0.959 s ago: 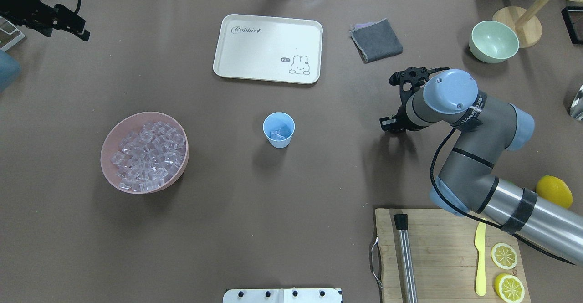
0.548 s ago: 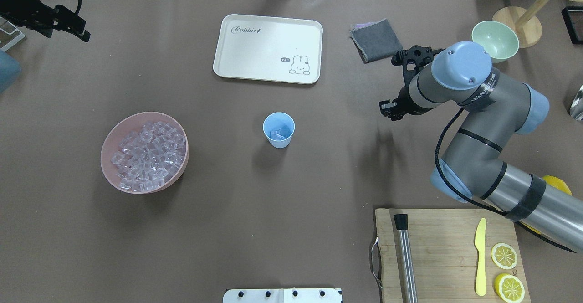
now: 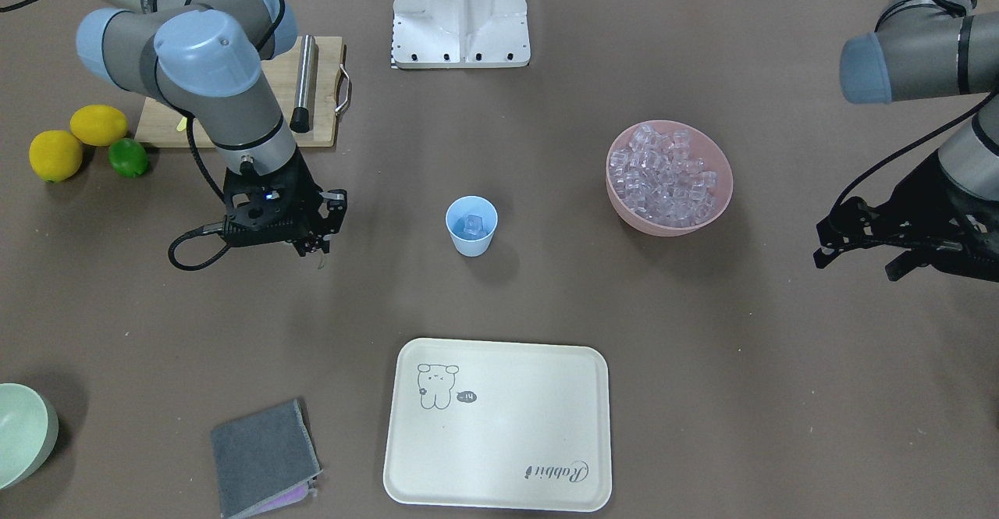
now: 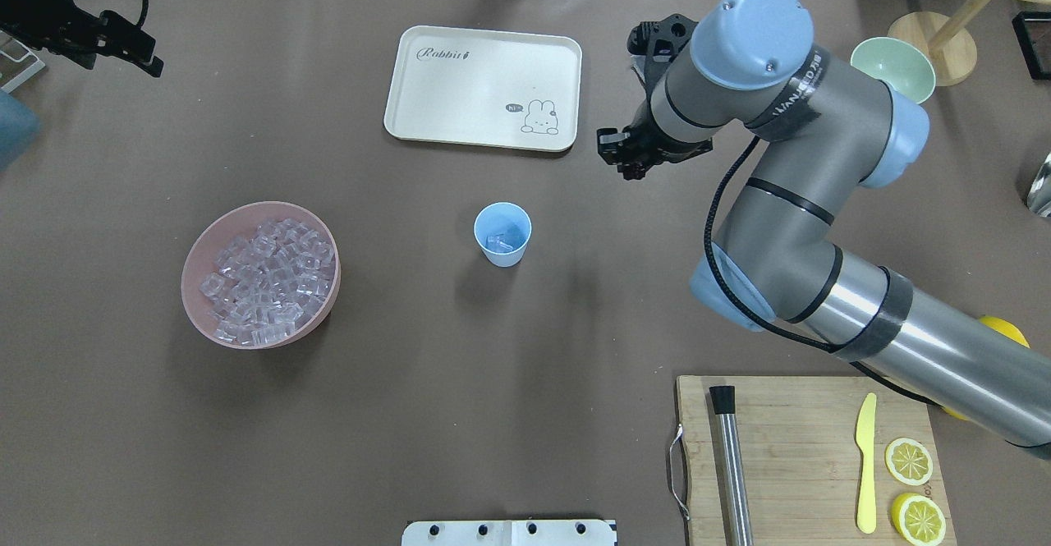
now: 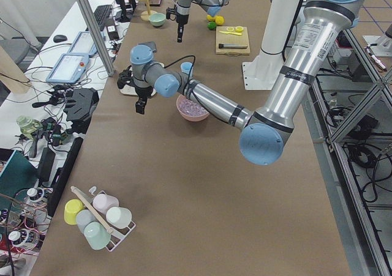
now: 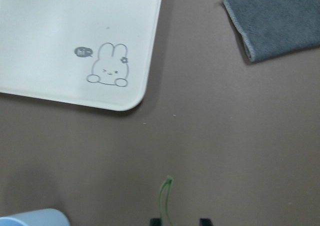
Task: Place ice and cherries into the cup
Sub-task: 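Lift the cherries with the right gripper and carry them over the cup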
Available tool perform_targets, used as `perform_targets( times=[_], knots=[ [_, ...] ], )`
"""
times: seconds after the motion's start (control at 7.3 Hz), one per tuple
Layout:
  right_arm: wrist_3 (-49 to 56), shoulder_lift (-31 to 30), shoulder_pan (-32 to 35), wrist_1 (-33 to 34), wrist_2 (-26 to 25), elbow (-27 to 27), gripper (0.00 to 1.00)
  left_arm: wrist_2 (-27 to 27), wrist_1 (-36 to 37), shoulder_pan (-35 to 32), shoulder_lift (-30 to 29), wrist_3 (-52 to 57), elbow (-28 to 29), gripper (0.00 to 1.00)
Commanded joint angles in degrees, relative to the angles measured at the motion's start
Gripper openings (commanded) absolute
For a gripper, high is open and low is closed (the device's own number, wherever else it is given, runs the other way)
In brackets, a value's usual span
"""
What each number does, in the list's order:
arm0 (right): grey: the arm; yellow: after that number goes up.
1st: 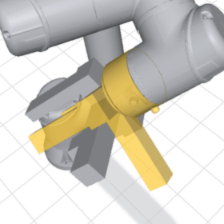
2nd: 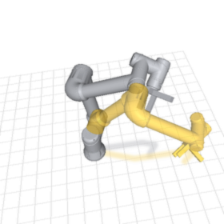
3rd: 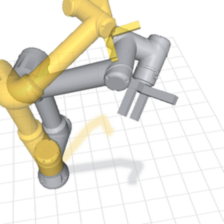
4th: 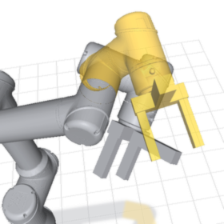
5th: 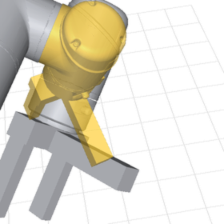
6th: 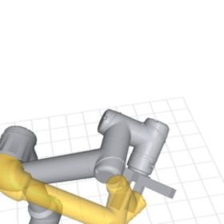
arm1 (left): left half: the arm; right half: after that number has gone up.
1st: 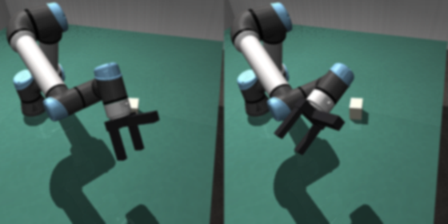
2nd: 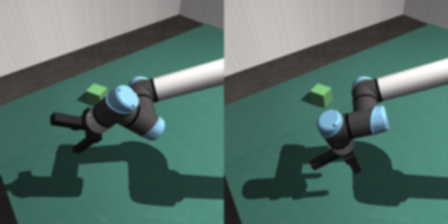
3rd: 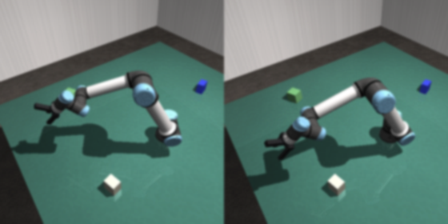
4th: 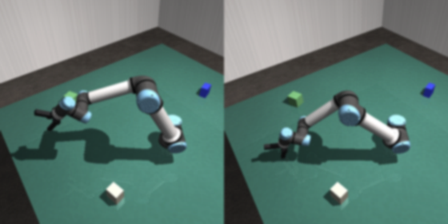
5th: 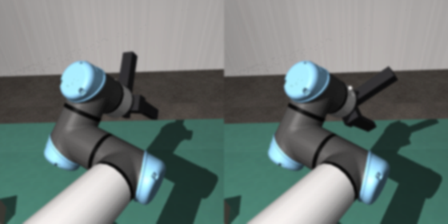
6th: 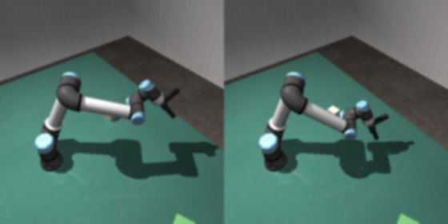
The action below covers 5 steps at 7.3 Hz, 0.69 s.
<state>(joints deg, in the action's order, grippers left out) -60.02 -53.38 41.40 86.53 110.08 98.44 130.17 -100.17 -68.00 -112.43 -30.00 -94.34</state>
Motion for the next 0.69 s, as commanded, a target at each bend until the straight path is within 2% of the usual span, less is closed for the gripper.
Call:
perform_targets(
  times=[0.0,0.14,0.41,0.55],
  knots=[
    [-5.2,5.7,-2.2,3.6,-0.4,-0.2,0.03,0.0,0.1,0.2,0.0,-0.1,0.0,0.98],
    [-7.4,8.0,-5.0,3.4,-2.0,-0.7,0.03,0.0,0.0,0.4,0.0,-0.1,0.1,0.98],
    [-8.9,14.1,-9.3,3.0,-7.3,-7.1,0.03,0.1,0.0,0.4,0.2,-0.1,0.1,0.98],
    [-9.1,15.0,-10.3,2.8,-8.0,-8.8,0.03,0.0,0.1,0.4,0.1,-0.1,0.3,0.98]
  ],
)
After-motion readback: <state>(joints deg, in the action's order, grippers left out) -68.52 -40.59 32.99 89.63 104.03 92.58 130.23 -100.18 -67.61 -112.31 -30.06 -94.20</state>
